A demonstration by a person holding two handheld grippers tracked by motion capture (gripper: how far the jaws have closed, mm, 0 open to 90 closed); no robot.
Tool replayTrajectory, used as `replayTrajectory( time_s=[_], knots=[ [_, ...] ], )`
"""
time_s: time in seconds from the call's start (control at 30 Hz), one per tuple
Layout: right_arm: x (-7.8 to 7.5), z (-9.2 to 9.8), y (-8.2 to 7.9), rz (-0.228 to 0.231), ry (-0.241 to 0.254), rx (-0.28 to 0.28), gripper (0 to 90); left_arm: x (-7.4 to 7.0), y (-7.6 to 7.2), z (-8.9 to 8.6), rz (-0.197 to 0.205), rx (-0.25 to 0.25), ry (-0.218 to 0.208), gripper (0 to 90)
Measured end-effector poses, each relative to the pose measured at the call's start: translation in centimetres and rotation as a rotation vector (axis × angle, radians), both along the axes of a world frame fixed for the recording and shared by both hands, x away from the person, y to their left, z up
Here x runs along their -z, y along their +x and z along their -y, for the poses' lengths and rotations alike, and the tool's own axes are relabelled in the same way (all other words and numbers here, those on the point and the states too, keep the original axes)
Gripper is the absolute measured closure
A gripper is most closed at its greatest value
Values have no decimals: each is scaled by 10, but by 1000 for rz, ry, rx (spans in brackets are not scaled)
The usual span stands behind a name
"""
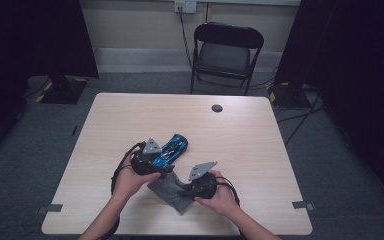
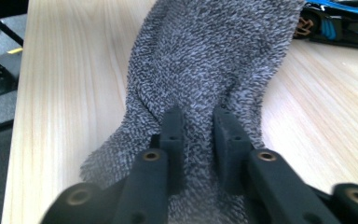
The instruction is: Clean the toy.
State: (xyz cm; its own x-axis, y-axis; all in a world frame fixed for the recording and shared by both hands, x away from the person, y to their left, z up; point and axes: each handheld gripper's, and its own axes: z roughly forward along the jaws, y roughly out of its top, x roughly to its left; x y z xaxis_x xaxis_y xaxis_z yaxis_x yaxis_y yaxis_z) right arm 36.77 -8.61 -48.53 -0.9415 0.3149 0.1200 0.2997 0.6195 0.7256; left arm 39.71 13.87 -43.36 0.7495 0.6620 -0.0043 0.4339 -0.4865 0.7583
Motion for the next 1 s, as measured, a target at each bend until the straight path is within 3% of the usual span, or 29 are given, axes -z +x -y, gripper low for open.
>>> replayTrajectory(
  time_s=[0.17, 0.4, 0.47, 0.53, 0.6, 0.77, 0.83, 0.9, 1.0],
  knots=[
    [-6, 26, 7, 15, -14, 103, 789, -6, -5, 10, 18, 33, -6, 257],
    [-7, 62, 21, 30, -16, 315, 774, -4, -7, 26, -11, 77, -14, 264],
    [-5, 63, 23, 25, -12, 318, 693, -1, -7, 32, -19, 89, -11, 268],
    [-6, 59, 21, 35, -37, 272, 658, 1, -8, 36, -27, 102, -9, 276],
    [-13, 59, 19, 43, -5, 258, 594, 4, -9, 38, -36, 100, -11, 276],
    [-32, 84, 27, 101, 65, 359, 504, 8, -14, 42, -55, 100, -18, 284],
    [-32, 102, 32, 119, 34, 440, 483, 9, -17, 45, -63, 110, -17, 289],
    [-26, 113, 33, 128, -3, 483, 454, 10, -21, 51, -70, 120, -16, 290],
    [-12, 117, 34, 129, -51, 502, 449, 14, -24, 62, -82, 142, -14, 293]
  ],
)
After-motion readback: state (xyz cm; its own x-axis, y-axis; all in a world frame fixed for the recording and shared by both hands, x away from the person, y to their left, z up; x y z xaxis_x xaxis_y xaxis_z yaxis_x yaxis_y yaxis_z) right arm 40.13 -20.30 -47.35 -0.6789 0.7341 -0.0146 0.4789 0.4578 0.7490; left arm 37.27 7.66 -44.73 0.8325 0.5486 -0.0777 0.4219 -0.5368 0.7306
